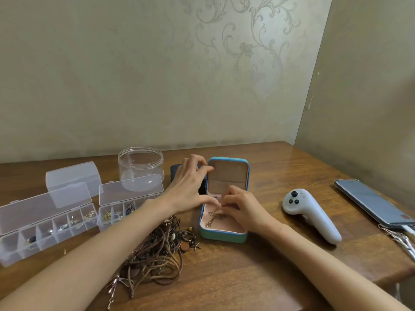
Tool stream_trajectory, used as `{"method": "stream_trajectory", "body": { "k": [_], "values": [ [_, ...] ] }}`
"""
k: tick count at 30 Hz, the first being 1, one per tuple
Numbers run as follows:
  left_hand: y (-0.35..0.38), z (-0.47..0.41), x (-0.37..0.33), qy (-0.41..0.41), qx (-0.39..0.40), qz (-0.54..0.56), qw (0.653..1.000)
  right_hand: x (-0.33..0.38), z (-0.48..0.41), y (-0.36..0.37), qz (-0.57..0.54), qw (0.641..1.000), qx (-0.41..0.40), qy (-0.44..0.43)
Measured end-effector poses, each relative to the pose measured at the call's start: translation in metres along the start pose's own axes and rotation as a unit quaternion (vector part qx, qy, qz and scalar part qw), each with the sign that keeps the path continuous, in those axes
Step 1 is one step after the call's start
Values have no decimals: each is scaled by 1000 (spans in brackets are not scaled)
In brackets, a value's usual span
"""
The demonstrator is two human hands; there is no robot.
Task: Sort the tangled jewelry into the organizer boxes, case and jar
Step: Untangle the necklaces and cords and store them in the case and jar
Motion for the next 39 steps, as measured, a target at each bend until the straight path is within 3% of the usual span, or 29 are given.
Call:
{"method": "stream_trajectory", "body": {
  "k": [2,4,6,9,11,13,17,23,31,36,39],
  "values": [
    [0,6,-2,31,63,0,998,1,-1,-7,-91,994,11,67],
    [6,13,-4,34,118,14,992,7,-4,-18,-239,960,25,142],
    [13,20,-7,34,124,46,991,16,-9,-29,-318,931,46,174],
    [17,21,-16,-36,36,185,981,32,-14,-40,-312,928,95,181],
    [12,15,-20,-119,-23,316,941,38,-18,-45,-307,926,118,185],
    [9,7,-19,-156,-38,399,903,40,-22,-46,-300,927,116,190],
    [3,1,-19,-166,-41,461,870,41,-28,-47,-303,928,72,203],
    [-6,6,-12,-195,-119,472,851,37,-24,-50,-412,855,213,233],
    [-20,9,-3,-215,-189,398,872,23,-19,-57,-341,888,189,243],
    [-17,13,-1,-226,-158,362,890,23,-17,-66,-331,906,122,233],
    [-14,16,-3,-218,-21,374,901,25,-17,-68,-329,915,88,216]
  ]
}}
Point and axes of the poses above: each hand's wrist, its own z-axis away from the middle knuckle, its own y-axis out of the palm, x = y × z, the point moved 2 cm from there along -z, towards the middle knuckle, and after that the axes turned 15 degrees about y, right-handed, at the moved point
